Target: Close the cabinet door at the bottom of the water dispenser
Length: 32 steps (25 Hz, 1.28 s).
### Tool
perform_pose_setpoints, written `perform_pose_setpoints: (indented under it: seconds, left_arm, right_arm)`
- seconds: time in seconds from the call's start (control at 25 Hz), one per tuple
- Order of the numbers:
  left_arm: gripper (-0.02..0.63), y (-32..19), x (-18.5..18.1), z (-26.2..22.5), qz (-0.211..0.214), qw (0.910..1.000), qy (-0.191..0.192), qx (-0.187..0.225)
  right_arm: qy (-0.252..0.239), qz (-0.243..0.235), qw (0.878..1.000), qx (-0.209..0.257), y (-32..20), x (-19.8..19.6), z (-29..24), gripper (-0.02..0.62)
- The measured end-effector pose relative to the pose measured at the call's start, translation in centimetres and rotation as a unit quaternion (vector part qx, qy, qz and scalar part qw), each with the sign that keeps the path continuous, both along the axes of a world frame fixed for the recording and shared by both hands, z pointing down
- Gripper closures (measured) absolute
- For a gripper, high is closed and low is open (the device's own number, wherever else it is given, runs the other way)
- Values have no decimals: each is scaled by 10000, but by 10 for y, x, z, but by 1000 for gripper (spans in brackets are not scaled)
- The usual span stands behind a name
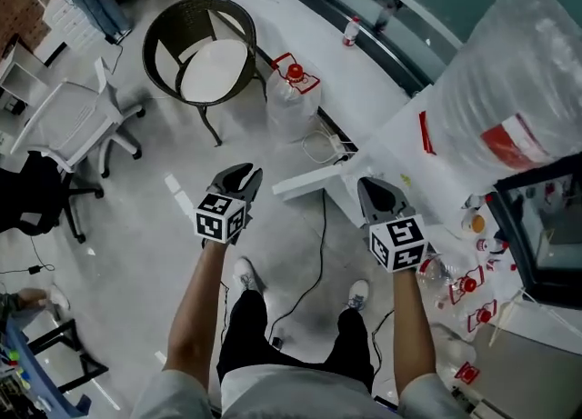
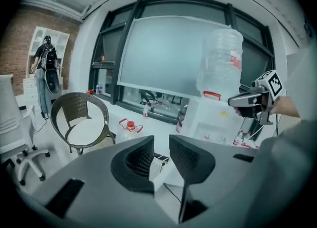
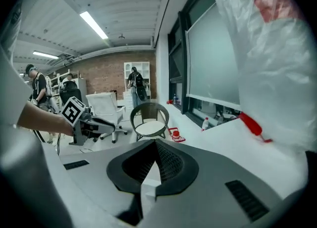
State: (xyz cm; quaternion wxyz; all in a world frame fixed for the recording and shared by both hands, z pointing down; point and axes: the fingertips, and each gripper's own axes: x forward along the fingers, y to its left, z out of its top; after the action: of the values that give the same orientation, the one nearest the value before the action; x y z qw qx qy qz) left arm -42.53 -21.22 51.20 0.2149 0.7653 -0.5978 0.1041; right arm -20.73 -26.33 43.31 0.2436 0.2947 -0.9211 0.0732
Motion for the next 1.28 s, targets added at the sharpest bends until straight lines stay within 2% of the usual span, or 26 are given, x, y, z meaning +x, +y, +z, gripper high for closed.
perform_pose_setpoints:
  seconds: [0.12, 0.24, 0.36, 0.52, 0.76, 0.92, 1.12, 1.2, 1.28]
  left_arm:
    - [492, -7, 3, 39, 267, 9996, -16, -36]
    - [455, -2, 8, 89, 636, 9975, -256, -156]
    - [428, 4, 23, 150, 986, 9934, -421, -401]
    - [402, 16, 44, 231, 1362, 9863, -367, -858]
    - [365, 1, 50, 341, 1517, 9777, -706, -1267]
    - [351, -17, 46, 388, 1538, 9754, -796, -1365]
    - [358, -27, 49, 418, 1516, 9752, -598, -1499]
    - [389, -28, 47, 422, 1389, 9780, -616, -1428]
    - [391, -25, 49, 423, 1306, 9787, -643, -1445]
  right_arm:
    - [3, 95, 10000, -10, -3, -9, 36, 568]
    - [-86, 178, 9998, 3, 0, -14, 77, 568]
    - [-133, 309, 9994, -99, 4, -8, 126, 568]
    - [-143, 455, 9986, -226, 15, 3, 179, 568]
    - [-55, 568, 9977, -372, 30, 32, 253, 568]
    - [32, 600, 9970, -495, 35, 43, 290, 569]
    - [109, 501, 9971, -566, 36, 43, 317, 568]
    - [5, 492, 9970, -600, 36, 42, 319, 569]
    - [-132, 506, 9964, -664, 37, 42, 318, 568]
